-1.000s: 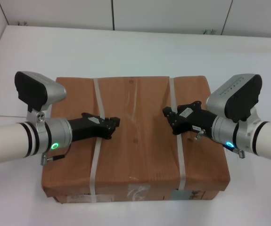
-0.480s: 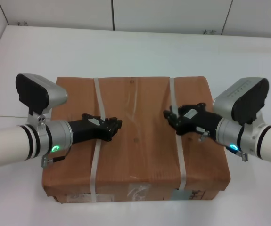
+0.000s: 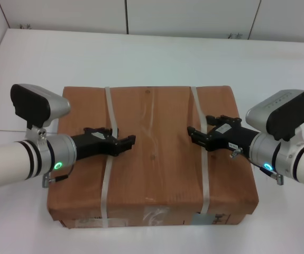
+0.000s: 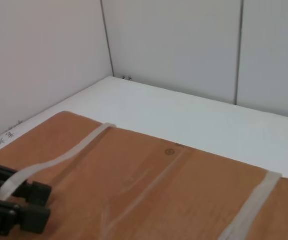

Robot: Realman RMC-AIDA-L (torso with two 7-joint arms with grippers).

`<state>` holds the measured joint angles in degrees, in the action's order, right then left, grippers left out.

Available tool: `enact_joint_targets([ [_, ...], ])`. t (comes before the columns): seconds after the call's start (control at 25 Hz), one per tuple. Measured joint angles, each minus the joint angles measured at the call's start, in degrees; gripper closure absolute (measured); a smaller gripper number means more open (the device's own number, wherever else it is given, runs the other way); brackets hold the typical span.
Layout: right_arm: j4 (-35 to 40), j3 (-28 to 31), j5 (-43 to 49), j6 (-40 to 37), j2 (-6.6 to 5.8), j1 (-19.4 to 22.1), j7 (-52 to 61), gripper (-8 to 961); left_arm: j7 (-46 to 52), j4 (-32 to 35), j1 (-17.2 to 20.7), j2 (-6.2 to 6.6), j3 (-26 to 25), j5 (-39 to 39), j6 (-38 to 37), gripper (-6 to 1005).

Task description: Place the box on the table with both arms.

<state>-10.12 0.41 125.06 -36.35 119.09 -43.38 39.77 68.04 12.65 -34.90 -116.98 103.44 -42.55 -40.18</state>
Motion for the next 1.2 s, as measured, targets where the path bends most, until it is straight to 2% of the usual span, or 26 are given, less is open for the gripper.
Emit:
enact_joint_targets([
  [0.12, 0.1, 0.9, 0.0, -0.1, 0.0, 0.6, 0.0, 473, 0.0, 0.0, 0.0, 0.04, 0.0, 0.4, 0.4, 501],
  [0.36, 1.4, 3.9, 0.0, -0.8, 0.0, 2.1, 0.0, 242, -0.1, 0.3, 0.4, 0.21, -0.7, 1.3, 1.0, 271],
  [0.44, 2.1, 5.0, 0.0, -1.8, 0.0, 2.7, 0.0, 85, -0.4, 0.5, 0.6, 0.34, -2.0, 1.3, 1.0, 221],
  [0.56, 3.3, 6.8, 0.0, -5.2, 0.0, 4.1, 0.0, 88, -0.6, 1.7, 1.3, 0.59, -3.3, 1.1, 0.6, 146],
  [0.68, 4.9, 7.6, 0.1, -11.6, -0.01, 6.0, 0.0, 91, -0.9, 5.6, 3.9, 1.29, -3.6, 0.7, -0.4, 147],
  [0.8, 8.2, 6.3, 1.3, -19.9, -0.17, 7.2, 0.1, 91, -1.9, 11.3, 8.4, 2.8, -3.8, 0.5, -6.3, 149],
  [0.96, 16.7, 2.5, 5.2, -33.0, -0.48, 7.7, 3.7, 91, -5.5, 17.6, 15.4, 5.92, -6.5, 0.5, -23.9, 150],
  [1.08, 23.9, -3.3, 8.6, -44.4, -0.6, 7.5, 9.2, 91, -6.9, 17.9, 16.5, 8.29, -7.7, -0.4, -35.4, 152],
  [1.2, 28.5, -10.7, 9.7, -54.6, -0.58, 6.7, 11.4, 91, -7.2, 17.7, 16.1, 10.41, -7.9, -4.6, -42.9, 152],
])
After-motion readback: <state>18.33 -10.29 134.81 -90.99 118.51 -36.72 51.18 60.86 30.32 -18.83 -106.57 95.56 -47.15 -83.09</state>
